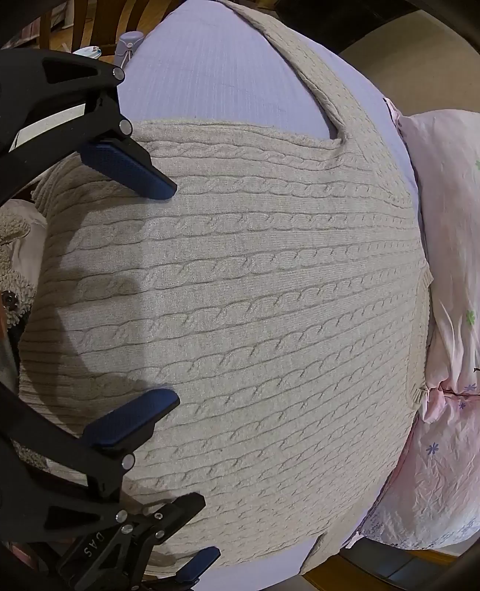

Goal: Fold small clothes

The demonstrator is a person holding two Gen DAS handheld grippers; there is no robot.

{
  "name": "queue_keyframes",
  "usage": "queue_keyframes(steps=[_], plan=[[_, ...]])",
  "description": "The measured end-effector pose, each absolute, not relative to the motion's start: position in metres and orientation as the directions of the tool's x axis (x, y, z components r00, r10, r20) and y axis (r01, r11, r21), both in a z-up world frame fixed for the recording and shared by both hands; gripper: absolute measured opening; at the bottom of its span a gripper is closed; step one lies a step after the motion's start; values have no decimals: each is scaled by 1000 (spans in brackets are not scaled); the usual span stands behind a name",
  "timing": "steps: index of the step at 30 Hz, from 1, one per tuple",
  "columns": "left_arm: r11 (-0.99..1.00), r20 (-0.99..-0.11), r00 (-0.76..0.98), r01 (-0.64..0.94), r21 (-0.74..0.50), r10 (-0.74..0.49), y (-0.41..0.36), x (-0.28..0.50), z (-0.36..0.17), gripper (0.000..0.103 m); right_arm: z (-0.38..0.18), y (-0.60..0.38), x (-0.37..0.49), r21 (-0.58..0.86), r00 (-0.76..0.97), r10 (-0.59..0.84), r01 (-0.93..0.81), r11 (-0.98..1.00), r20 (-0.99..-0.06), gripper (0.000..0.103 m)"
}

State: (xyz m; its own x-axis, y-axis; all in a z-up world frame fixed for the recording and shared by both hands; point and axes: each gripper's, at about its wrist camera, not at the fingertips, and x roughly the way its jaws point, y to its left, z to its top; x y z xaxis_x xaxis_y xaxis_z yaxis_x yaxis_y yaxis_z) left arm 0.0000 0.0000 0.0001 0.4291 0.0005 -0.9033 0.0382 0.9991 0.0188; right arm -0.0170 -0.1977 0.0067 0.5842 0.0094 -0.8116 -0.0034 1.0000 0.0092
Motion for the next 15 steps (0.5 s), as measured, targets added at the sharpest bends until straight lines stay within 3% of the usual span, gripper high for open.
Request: queue_keyframes(steps=[15], plan=[[999, -903, 429, 39, 19, 1, 0, 0, 0, 102, 6, -198, -17, 9, 583, 9, -3, 1000, -812, 101]])
